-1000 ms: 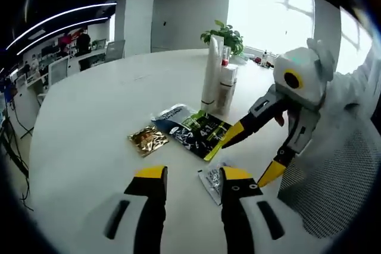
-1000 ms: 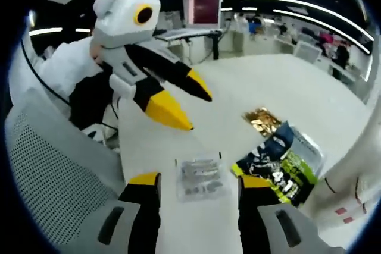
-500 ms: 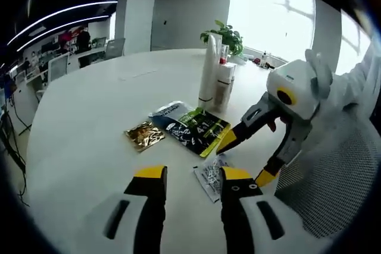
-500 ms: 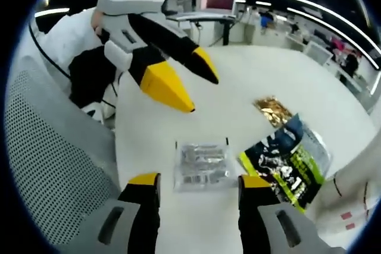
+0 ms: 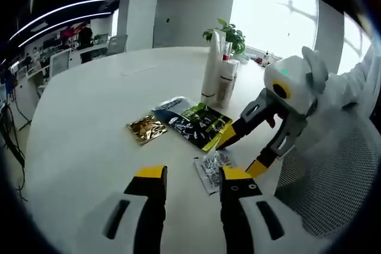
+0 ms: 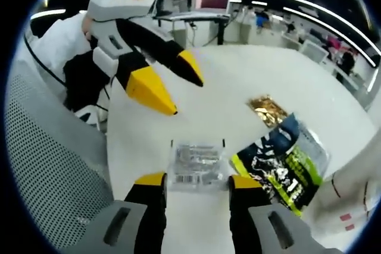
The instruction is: Arrange the skincare products in the storage area until every visible bottle or jar stands upright without overlapping.
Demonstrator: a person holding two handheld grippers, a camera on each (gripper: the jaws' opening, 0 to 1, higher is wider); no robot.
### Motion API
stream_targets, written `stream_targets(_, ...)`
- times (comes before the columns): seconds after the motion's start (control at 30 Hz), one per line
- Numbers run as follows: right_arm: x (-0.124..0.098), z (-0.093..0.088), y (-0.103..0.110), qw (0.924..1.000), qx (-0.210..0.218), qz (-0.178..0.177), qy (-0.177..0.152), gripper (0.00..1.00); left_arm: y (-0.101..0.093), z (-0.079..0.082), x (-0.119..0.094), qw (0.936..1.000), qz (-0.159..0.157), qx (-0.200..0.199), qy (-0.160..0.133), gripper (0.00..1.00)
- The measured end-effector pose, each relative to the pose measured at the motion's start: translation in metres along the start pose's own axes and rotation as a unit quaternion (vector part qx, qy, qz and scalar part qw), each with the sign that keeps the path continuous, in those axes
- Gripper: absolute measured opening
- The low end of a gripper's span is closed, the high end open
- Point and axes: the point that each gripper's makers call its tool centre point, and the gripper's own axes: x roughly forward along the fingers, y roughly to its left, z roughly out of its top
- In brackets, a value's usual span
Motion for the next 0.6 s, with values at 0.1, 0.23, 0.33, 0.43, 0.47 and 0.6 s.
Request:
stream_targets(0.1,0.000,-0.002,-0.002,1.0000,0.009,0.000,-0.001,0.36,0.009,-0.010,-0.002,0.9989,0.015,0.038,0.025,0.31)
stream_targets(0.23,-0.002,-0.001,-0.003,0.9985,0.053,0.007,-0.011,0.36,0.010,-0.018,0.000,0.9949,0.017,0.088,0.045,0.32)
stream_targets(0.33,-0.004,0.000,-0.006,0.9964,0.082,0.011,-0.020,0.36,0.007,-0.017,0.002,0.9894,0.010,0.137,0.048,0.36)
stream_targets(0.43,-0.005,0.002,-0.006,0.9920,0.121,0.019,-0.030,0.36,0.005,-0.014,0.006,0.9799,0.013,0.194,0.044,0.39)
stream_targets(0.47,-0.005,0.002,-0.007,0.9906,0.131,0.021,-0.031,0.36,0.005,-0.015,0.007,0.9756,0.012,0.214,0.048,0.40)
stream_targets(0.6,-0.006,0.002,-0.010,0.9869,0.155,0.022,-0.038,0.36,-0.006,-0.014,0.013,0.9395,0.001,0.338,0.053,0.42)
